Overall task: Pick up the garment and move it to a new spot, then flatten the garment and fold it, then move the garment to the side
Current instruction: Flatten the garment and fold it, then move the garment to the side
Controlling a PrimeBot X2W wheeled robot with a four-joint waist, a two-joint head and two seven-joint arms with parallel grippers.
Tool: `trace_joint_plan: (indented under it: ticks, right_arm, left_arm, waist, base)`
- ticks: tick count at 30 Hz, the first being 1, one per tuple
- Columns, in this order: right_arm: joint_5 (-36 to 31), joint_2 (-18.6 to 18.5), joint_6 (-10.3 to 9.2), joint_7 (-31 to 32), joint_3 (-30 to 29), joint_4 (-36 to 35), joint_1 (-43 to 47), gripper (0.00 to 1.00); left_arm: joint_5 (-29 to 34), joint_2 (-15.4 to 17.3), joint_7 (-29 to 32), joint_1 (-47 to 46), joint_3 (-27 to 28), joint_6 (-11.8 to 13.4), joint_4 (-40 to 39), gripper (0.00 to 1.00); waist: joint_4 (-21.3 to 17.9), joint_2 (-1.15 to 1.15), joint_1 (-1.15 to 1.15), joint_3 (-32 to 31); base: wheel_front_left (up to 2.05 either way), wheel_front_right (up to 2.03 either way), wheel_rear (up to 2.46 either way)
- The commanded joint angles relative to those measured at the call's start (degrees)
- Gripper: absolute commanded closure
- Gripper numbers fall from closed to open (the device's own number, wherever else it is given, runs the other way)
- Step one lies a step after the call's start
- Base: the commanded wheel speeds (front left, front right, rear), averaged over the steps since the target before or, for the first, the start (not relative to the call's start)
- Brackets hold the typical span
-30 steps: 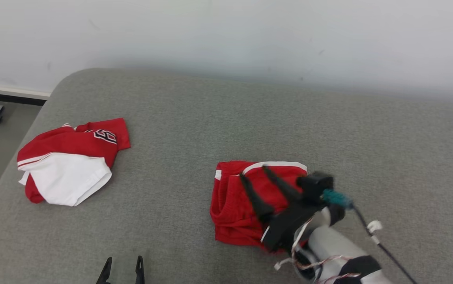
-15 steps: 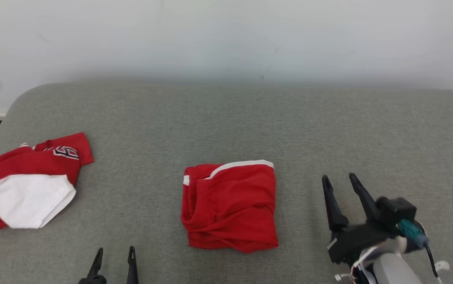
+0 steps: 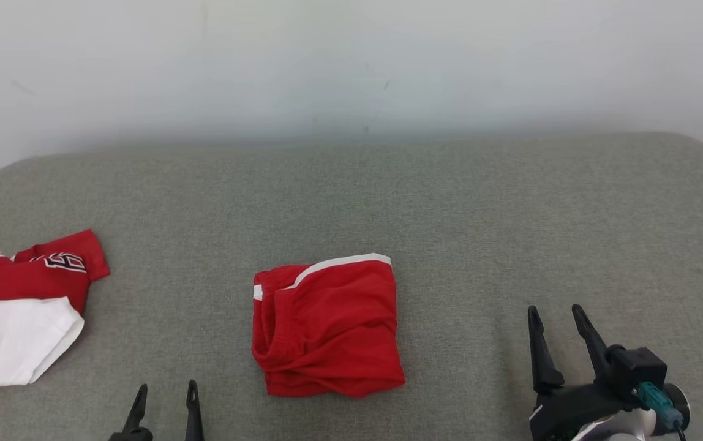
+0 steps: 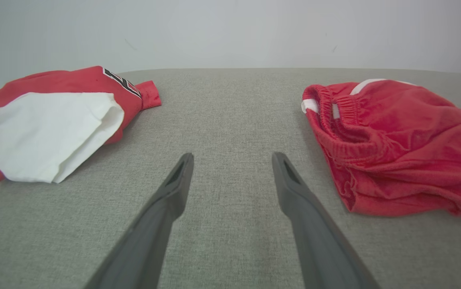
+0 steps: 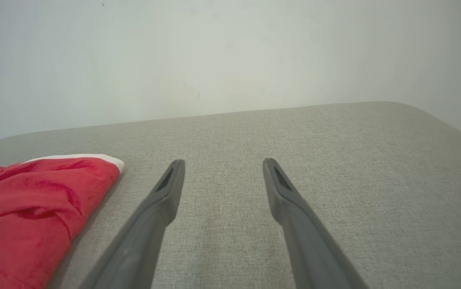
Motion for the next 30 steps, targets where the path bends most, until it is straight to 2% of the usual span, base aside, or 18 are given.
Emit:
trace_joint_plan:
  ticks: [1,20,30]
  right_arm:
    - [-0.2,0.4,-0.14,0.0,-0.2,-0.2,0.8,0.0]
    - [-0.1,1.3,-0.14,0.0,1.4,0.8,4.5,0.0]
    - [2.6,1.4,-0.14,0.0,6.2,2.3,1.9,0.0]
  left_arm:
    - [0.6,-0.1,-0.2,0.8,0.3,-0.4,-0.2,0.0]
    - [1.1,-0.1,-0.2,3.1,1.8,-1.3,-1.2,0.0]
    - [0.1,-0.1,-0.2,2.1,-1.5,-0.7,-2.1,0.0]
  waist:
    - [-0.4,0.0,0.0,-0.3]
    - [-1.6,0.0,0.0,-2.9]
    - [2.0,0.0,0.0,-1.2]
  base:
    - [0.0,0.0,0.0]
    - [0.0,0.0,0.0]
    - [0.0,0.0,0.0]
